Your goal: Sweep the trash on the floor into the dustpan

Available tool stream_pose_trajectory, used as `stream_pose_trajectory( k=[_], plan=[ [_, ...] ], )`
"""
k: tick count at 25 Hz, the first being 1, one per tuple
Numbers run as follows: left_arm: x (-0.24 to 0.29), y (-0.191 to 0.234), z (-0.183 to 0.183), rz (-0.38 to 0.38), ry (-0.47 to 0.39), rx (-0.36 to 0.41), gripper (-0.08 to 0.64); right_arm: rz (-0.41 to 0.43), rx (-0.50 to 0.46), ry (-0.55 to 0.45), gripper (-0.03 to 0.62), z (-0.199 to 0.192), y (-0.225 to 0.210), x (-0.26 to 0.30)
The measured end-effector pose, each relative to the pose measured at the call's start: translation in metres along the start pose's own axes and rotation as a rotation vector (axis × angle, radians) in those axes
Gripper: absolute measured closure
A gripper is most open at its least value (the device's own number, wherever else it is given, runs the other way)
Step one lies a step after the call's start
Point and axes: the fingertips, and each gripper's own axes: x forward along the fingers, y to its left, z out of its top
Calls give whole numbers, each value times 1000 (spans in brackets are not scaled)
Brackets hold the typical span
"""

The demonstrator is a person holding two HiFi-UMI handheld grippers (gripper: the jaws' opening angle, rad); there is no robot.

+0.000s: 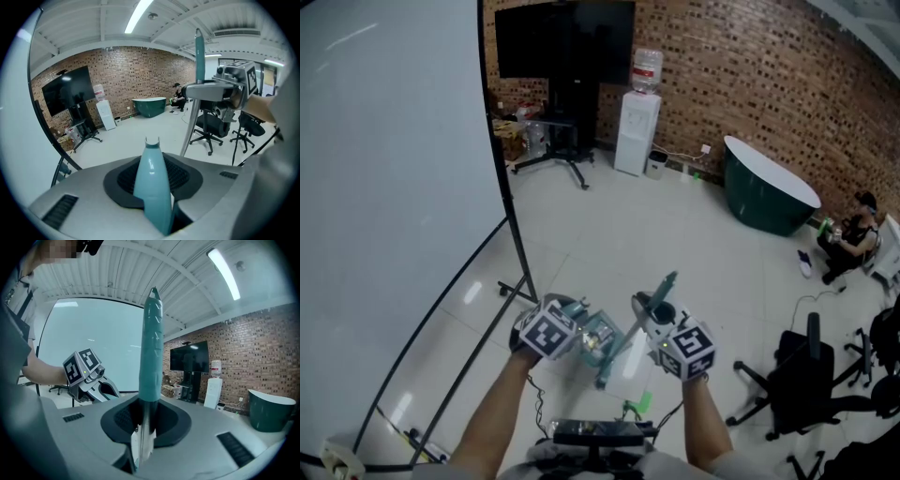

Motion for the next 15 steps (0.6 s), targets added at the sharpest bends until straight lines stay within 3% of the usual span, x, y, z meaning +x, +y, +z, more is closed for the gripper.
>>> stream_pose_trajectory(
  k=[15],
  plan=[
    [-4,19,-11,38,10,-23,451,18,5,4,549,2,5,15]
  ],
)
